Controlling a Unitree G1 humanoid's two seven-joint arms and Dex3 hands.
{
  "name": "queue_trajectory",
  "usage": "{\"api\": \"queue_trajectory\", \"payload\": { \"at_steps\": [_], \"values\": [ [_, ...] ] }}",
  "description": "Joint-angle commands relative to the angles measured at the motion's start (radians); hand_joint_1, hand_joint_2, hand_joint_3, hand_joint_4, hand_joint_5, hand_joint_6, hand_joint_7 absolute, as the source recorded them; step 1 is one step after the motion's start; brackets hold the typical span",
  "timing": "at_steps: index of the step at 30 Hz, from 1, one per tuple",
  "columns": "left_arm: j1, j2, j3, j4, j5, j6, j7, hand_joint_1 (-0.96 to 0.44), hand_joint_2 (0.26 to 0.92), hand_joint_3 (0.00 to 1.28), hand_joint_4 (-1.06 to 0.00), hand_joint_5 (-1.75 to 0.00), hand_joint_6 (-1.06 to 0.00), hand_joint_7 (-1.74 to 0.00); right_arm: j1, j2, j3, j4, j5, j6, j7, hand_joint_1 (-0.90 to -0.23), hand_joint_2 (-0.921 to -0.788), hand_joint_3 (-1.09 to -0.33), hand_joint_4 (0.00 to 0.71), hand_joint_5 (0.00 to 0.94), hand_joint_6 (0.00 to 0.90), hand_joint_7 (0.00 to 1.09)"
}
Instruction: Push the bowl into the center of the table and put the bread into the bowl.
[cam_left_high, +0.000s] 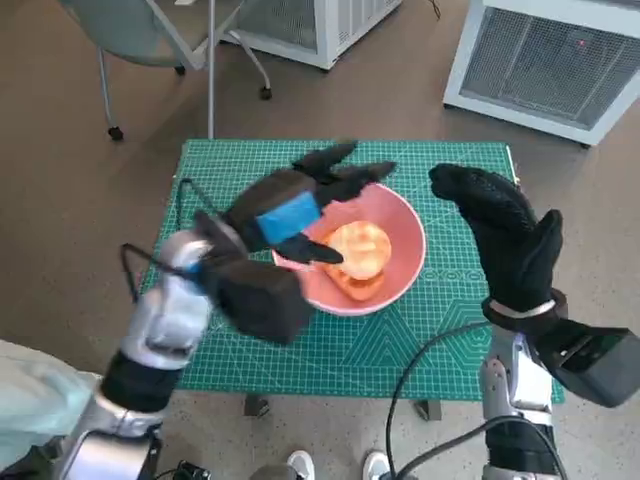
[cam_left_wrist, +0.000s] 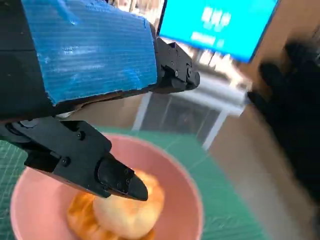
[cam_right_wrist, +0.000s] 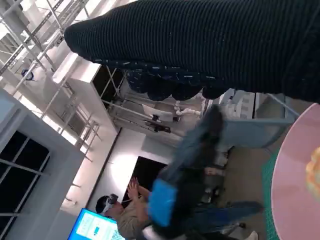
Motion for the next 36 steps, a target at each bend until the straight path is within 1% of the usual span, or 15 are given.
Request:
{"api": "queue_trajectory", "payload": {
  "at_steps": [1,2,4,6,7,8,10,13,15,22,24,33,36],
  "values": [
    [0.032,-0.024,0.1,0.001,-0.14,-0.125,0.047,-0.32,0.844,0.02,-0.05,-0.01,-0.24,-0.01,0.005,-0.001,0.004,-0.027,-0.012,0.021,-0.022,-0.612,-0.921,-0.655,0.176,0.011,-0.001,0.43],
    [0.036,-0.044,0.123,0.036,-0.169,-0.19,0.077,-0.32,0.848,0.02,-0.05,-0.01,-0.24,-0.01,0.005,-0.002,0.004,-0.035,-0.017,0.023,-0.029,-0.612,-0.921,-0.655,0.175,0.011,-0.001,0.43],
    [0.038,-0.075,0.155,0.093,-0.215,-0.29,0.117,-0.39,0.88,0.03,-0.08,-0.02,-0.27,-0.02,0.003,-0.003,0.005,-0.047,-0.024,0.027,-0.04,-0.611,-0.921,-0.65,0.171,0.008,-0.001,0.44],
    [0.038,-0.101,0.176,0.141,-0.254,-0.36,0.14,-0.44,0.9,0.06,-0.1,-0.03,-0.29,-0.04,-0.001,-0.004,0.007,-0.055,-0.03,0.031,-0.05,-0.609,-0.921,-0.647,0.165,0.005,-0.001,0.44],
    [0.037,-0.112,0.183,0.159,-0.271,-0.385,0.147,-0.48,0.908,0.1,-0.11,-0.03,-0.3,-0.04,-0.003,-0.004,0.008,-0.058,-0.033,0.032,-0.055,-0.607,-0.921,-0.645,0.161,0.003,-0.001,0.44],
    [0.042,-0.128,0.192,0.177,-0.294,-0.412,0.154,-0.52,0.912,0.21,-0.11,-0.03,-0.27,-0.03,-0.007,-0.004,0.009,-0.062,-0.039,0.033,-0.062,-0.609,-0.921,-0.638,0.159,0.002,-0.001,0.45],
    [0.057,-0.154,0.207,0.206,-0.337,-0.447,0.162,-0.56,0.917,0.25,-0.15,-0.04,-0.28,-0.04,-0.016,-0.005,0.01,-0.071,-0.053,0.033,-0.076,-0.609,-0.921,-0.638,0.156,0.001,-0.001,0.46],
    [0.074,-0.174,0.225,0.232,-0.401,-0.451,0.148,-0.58,0.92,0.31,-0.18,-0.04,-0.28,-0.04,-0.029,-0.006,0.009,-0.073,-0.071,0.03,-0.094,-0.613,-0.921,-0.641,0.154,0.001,-0.001,0.46],
    [0.082,-0.181,0.232,0.243,-0.433,-0.448,0.137,-0.6,0.92,0.33,-0.19,-0.04,-0.27,-0.04,-0.036,-0.007,0.01,-0.07,-0.077,0.027,-0.101,-0.618,-0.921,-0.642,0.154,0.001,-0.001,0.47],
    [0.107,-0.217,0.255,0.281,-0.573,-0.436,0.058,-0.67,0.921,0.35,-0.17,-0.02,-0.24,-0.03,-0.065,-0.007,0.015,-0.047,-0.106,0.015,-0.121,-0.619,-0.921,-0.643,0.148,0.0,-0.001,0.49],
    [0.114,-0.228,0.258,0.288,-0.601,-0.437,0.038,-0.67,0.921,0.35,-0.17,-0.02,-0.23,-0.02,-0.071,-0.009,0.019,-0.046,-0.109,0.017,-0.123,-0.621,-0.921,-0.644,0.141,0.0,-0.001,0.5],
    [0.128,-0.244,0.271,0.319,-0.607,-0.47,0.008,-0.65,0.921,0.34,-0.16,-0.01,-0.19,0.0,-0.085,-0.019,0.029,-0.049,-0.112,0.022,-0.129,-0.632,-0.921,-0.647,0.13,0.002,-0.001,0.52],
    [0.13,-0.242,0.272,0.332,-0.591,-0.49,0.006,-0.65,0.921,0.34,-0.15,0.0,-0.19,0.0,-0.085,-0.021,0.031,-0.059,-0.118,0.029,-0.134,-0.632,-0.921,-0.649,0.133,0.003,-0.001,0.52]
  ]
}}
